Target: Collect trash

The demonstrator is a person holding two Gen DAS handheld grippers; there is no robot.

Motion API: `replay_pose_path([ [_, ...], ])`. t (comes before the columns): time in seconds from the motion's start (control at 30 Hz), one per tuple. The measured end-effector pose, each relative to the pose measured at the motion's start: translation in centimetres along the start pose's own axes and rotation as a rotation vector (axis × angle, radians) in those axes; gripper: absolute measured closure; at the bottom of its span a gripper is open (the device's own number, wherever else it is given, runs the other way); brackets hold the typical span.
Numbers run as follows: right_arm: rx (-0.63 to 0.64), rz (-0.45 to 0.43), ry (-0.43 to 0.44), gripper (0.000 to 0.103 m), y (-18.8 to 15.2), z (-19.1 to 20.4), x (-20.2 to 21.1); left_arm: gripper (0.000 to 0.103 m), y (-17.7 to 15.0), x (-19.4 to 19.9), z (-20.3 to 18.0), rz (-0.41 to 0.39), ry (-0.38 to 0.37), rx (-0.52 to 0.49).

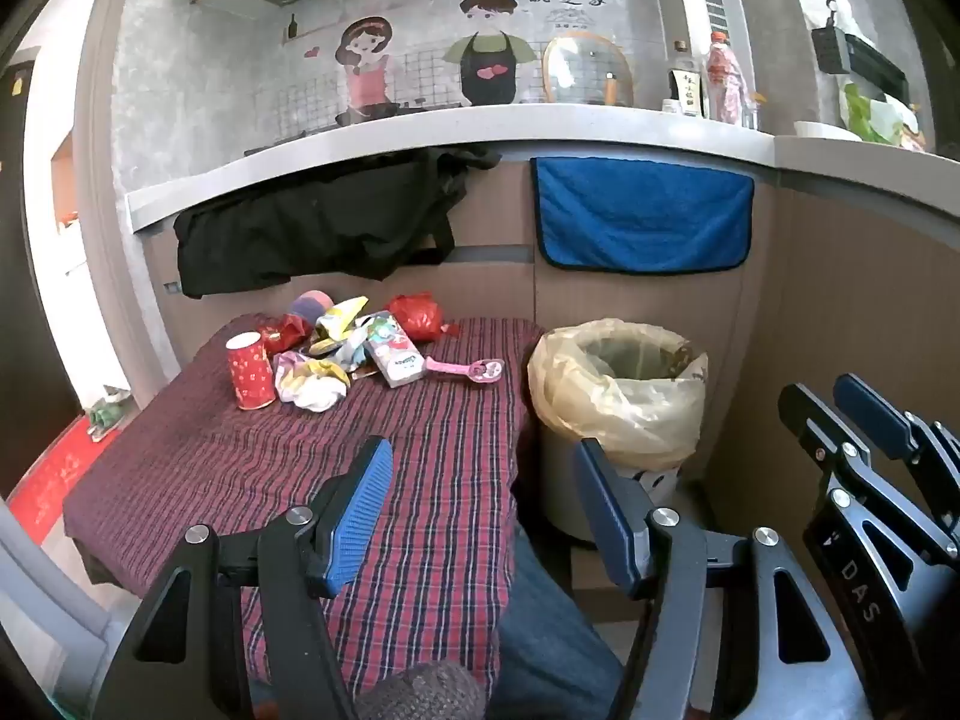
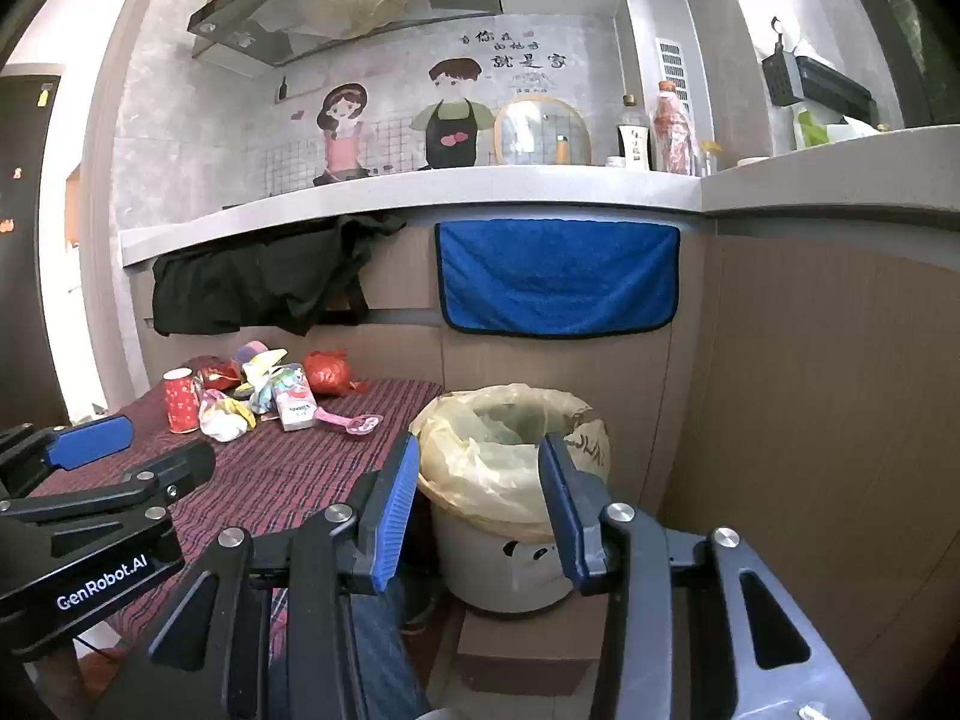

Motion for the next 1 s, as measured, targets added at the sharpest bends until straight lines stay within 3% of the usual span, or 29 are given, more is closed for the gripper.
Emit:
replay_pose_path([
  [1.0,-0.002,0.001,-0.003,0.064,0.0,-0.9,-0.5,0.040,0.0,0.0,0.0,-0.007,0.000,0.000],
])
Point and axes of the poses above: each gripper's, at about its wrist camera, not at the fingertips, and x roughly against the way its jaws point, z to its left, y to its top, the point moved 5 cm from there along -x, roughly the way its jaws point, and after that the axes turned 15 degrees about -x, right-handed, at the moved point
